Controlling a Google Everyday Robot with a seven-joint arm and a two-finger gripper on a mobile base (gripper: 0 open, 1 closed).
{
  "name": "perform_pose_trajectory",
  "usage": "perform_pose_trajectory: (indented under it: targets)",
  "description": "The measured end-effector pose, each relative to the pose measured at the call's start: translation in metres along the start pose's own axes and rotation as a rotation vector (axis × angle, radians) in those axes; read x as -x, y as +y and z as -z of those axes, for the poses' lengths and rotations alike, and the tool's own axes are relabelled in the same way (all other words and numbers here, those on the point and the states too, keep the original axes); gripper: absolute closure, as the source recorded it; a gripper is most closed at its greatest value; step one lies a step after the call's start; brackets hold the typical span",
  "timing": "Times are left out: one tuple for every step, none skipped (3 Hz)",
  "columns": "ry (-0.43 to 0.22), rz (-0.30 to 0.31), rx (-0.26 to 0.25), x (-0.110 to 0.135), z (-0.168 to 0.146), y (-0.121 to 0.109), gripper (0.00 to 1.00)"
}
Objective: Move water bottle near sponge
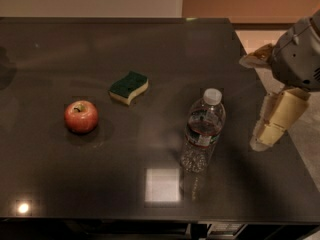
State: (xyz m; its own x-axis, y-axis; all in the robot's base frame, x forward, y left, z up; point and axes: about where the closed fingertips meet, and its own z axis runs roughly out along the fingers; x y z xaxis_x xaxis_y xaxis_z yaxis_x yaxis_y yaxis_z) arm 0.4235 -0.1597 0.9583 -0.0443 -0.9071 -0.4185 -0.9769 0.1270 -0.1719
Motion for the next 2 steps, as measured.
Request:
perform_pose_trajectory:
  targets:
    - [-0.118,0.045,0.048,0.022,-0.016,0.017,0.00]
    - [-0.207,0.078,0.099,0.039,-0.031,0.035,0.00]
